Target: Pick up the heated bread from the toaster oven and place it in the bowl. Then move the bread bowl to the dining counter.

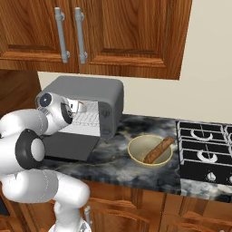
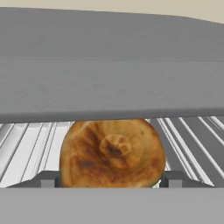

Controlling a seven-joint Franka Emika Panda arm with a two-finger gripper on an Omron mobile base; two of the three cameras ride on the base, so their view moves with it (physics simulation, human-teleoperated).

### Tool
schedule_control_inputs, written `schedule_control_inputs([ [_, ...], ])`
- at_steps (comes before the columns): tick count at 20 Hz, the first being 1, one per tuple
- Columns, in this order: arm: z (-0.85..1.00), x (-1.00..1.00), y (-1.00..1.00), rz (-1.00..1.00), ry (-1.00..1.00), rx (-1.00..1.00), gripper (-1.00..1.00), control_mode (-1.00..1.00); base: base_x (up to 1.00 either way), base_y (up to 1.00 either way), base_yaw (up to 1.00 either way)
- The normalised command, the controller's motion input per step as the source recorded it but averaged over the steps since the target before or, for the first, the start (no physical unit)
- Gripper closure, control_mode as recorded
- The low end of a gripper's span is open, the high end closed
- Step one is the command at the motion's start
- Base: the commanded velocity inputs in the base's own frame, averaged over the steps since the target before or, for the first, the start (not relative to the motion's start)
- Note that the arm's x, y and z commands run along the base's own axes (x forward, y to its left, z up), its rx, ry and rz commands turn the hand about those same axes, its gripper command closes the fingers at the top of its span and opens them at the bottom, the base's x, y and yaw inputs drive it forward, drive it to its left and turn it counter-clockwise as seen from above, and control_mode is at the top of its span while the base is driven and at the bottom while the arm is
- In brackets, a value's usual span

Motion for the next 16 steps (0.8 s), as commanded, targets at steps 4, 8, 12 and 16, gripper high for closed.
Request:
schedule_control_inputs([
  [4, 0.0, -0.04, 0.0, 0.0, 0.0, 0.0, 1.0, -1.0, 0.0, 0.0, 0.0],
  [8, 0.0, -0.25, 0.0, 0.0, 0.0, 0.0, 1.0, -1.0, 0.0, 0.0, 0.0],
  [12, 0.01, -0.92, 0.0, -0.03, -0.03, 0.0, 1.0, -1.0, 0.0, 0.0, 0.0],
  [16, 0.25, -1.0, 0.0, -0.12, -0.03, 0.0, 1.0, -1.0, 0.0, 0.0, 0.0],
])
